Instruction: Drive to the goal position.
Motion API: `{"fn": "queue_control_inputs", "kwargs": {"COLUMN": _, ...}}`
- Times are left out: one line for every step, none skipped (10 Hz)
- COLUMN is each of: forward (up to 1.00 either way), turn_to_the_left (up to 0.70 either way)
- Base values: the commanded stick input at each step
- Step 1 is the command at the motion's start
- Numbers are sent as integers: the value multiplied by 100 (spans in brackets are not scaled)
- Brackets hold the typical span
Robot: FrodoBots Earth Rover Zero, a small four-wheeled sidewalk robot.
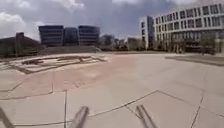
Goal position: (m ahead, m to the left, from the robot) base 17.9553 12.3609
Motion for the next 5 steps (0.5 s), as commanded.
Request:
{"fn": "queue_control_inputs", "kwargs": {"forward": 0, "turn_to_the_left": -100}}
{"fn": "queue_control_inputs", "kwargs": {"forward": 0, "turn_to_the_left": -100}}
{"fn": "queue_control_inputs", "kwargs": {"forward": 0, "turn_to_the_left": -100}}
{"fn": "queue_control_inputs", "kwargs": {"forward": 0, "turn_to_the_left": -75}}
{"fn": "queue_control_inputs", "kwargs": {"forward": 0, "turn_to_the_left": -12}}
